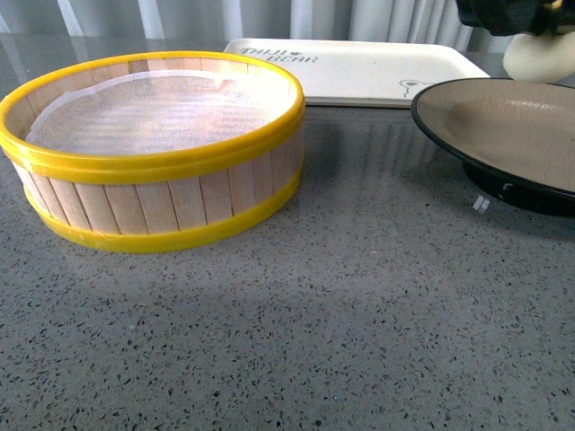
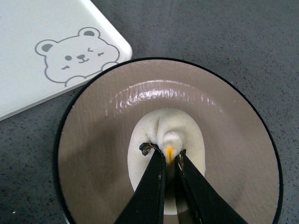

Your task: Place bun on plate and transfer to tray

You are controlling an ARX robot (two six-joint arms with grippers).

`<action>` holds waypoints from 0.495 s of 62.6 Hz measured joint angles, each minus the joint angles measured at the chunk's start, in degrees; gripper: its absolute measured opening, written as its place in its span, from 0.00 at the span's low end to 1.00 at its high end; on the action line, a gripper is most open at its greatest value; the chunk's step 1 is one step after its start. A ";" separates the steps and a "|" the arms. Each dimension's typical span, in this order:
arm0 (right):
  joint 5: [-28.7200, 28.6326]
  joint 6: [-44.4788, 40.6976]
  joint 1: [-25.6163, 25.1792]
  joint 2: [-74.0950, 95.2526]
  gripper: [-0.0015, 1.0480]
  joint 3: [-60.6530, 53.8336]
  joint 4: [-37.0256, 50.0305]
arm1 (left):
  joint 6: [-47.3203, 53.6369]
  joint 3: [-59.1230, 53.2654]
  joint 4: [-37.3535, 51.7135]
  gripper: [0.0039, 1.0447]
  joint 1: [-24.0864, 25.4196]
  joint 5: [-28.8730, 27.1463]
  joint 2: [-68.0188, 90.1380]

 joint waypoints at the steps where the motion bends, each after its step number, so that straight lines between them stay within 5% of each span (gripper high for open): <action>1: 0.00 0.00 0.00 0.00 0.92 0.00 0.00 | 0.00 0.20 0.00 0.03 -0.13 0.02 0.20; 31: 0.00 0.00 0.00 0.00 0.92 0.00 0.00 | 3.63 4.61 -0.92 0.03 -3.41 -3.76 8.39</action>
